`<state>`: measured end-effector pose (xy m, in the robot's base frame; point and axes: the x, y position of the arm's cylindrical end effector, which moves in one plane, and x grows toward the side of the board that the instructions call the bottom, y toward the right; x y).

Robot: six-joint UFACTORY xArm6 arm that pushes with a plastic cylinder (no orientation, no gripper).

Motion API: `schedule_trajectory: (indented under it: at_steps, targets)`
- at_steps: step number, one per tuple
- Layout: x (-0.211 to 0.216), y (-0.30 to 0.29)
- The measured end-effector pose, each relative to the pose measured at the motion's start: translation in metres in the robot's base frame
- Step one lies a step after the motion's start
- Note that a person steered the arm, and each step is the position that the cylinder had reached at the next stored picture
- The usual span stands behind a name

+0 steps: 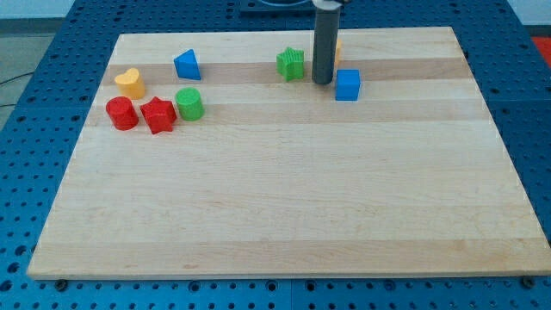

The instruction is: Move the yellow hexagon to the left of the blue cube

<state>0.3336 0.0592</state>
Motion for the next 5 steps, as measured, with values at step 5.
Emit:
schedule_trajectory:
  at_steps: [5]
  targets:
    - [0.027,0.136]
